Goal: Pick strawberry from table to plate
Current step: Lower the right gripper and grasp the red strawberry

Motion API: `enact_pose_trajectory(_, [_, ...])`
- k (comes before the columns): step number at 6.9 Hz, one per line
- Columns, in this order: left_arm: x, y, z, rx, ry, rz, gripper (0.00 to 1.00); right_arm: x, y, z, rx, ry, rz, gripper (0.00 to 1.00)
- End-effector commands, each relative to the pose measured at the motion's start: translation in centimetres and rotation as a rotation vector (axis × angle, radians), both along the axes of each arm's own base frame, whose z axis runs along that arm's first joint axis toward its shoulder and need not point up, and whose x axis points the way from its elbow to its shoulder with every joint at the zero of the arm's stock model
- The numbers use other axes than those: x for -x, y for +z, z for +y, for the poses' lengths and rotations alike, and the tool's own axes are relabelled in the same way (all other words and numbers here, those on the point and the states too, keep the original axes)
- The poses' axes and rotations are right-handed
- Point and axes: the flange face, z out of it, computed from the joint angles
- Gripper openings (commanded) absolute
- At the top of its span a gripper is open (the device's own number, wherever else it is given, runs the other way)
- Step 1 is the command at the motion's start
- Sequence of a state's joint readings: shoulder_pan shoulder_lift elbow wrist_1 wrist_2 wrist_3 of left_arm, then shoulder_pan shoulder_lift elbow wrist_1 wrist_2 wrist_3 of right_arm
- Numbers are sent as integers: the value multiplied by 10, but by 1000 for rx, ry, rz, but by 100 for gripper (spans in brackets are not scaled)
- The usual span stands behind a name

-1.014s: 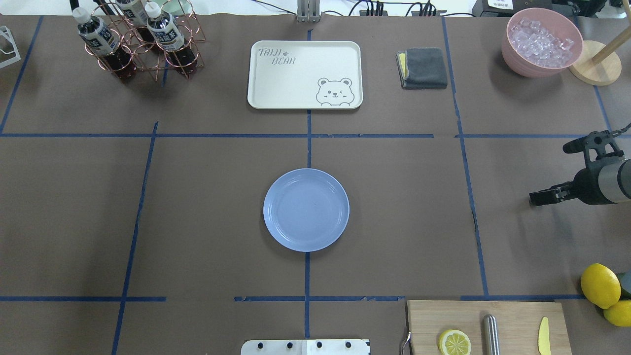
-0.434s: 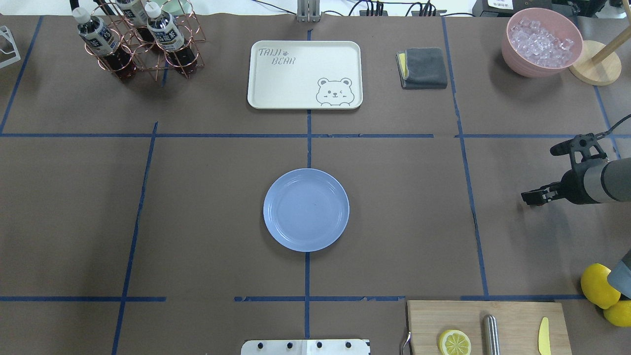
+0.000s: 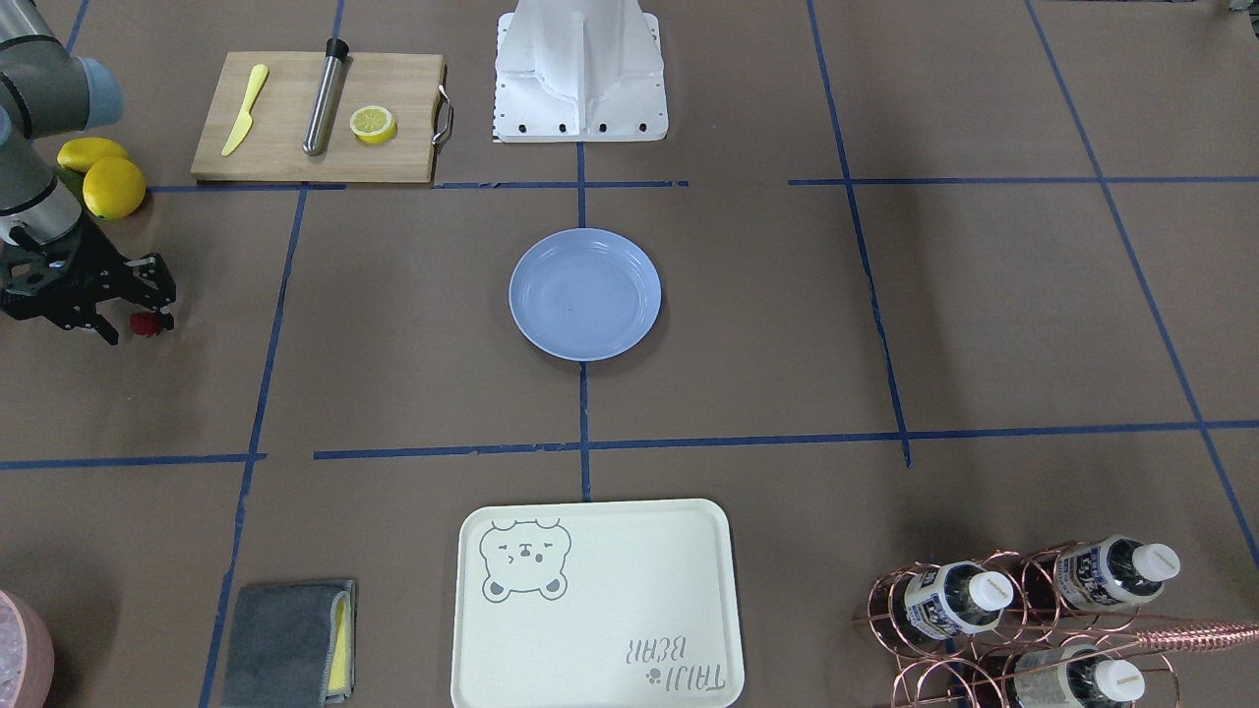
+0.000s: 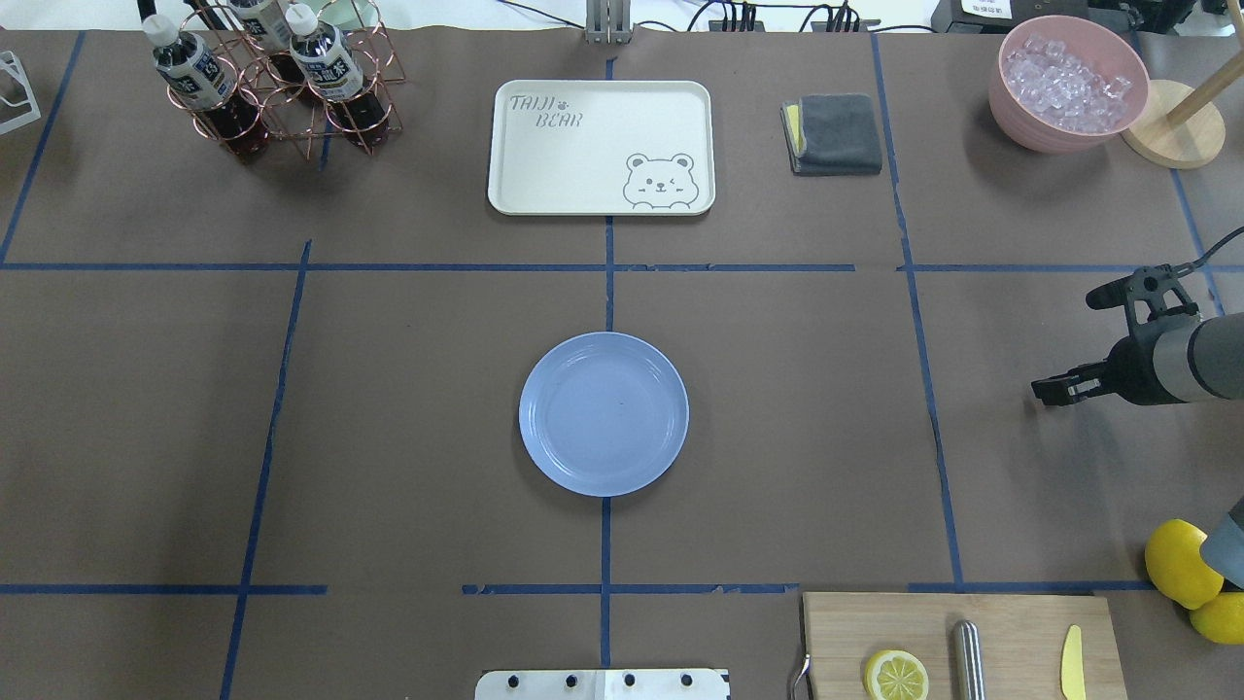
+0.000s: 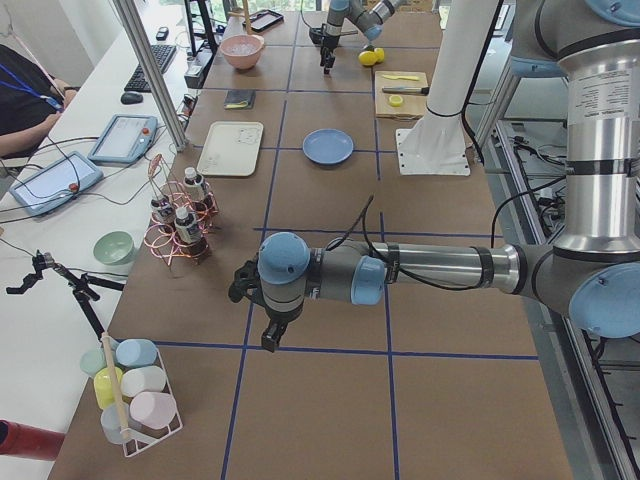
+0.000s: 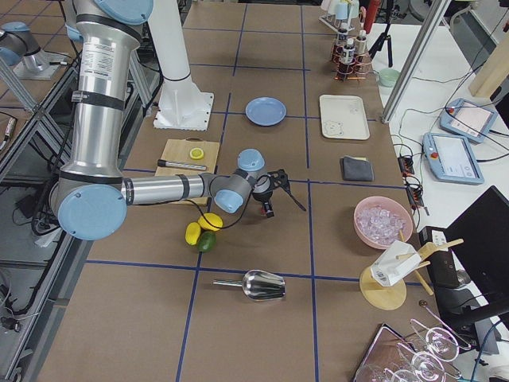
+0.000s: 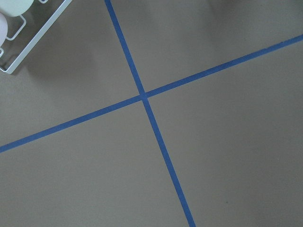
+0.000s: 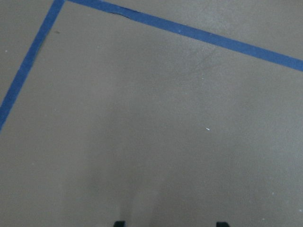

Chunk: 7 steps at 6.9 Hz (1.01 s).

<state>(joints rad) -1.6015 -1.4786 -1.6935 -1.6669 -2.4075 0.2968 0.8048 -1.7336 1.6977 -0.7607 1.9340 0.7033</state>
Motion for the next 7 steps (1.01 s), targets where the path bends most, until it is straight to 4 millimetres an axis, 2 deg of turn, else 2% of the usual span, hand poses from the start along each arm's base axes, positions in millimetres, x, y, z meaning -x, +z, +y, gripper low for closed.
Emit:
enact_pose_trajectory(1, [0, 0, 0, -1, 1, 1, 100, 0, 1, 3, 4, -8, -1, 57])
enact_pose_trajectory(2, [-1, 1, 1, 3, 1, 1, 100, 2, 1, 5, 5, -14, -1, 26])
enact_pose_trajectory(3, [-1, 1, 1, 3, 1, -1, 100, 4, 0, 6, 7, -22, -6, 0])
enact_pose_trajectory(4, [-1, 1, 1, 2, 2, -1, 100, 7, -12, 7, -8, -30, -25, 0])
enact_pose_trajectory(5, [-1, 2, 1, 2, 2, -2, 100, 20, -54, 10, -42, -52, -70, 0])
enact_pose_trajectory(6, [-1, 1, 0, 0, 2, -2, 100, 41, -114, -2, -16, -43, -119, 0])
enact_pose_trajectory(7, [-1, 1, 0, 1, 1, -2, 100, 85, -178, -16, 44, -21, -146, 0])
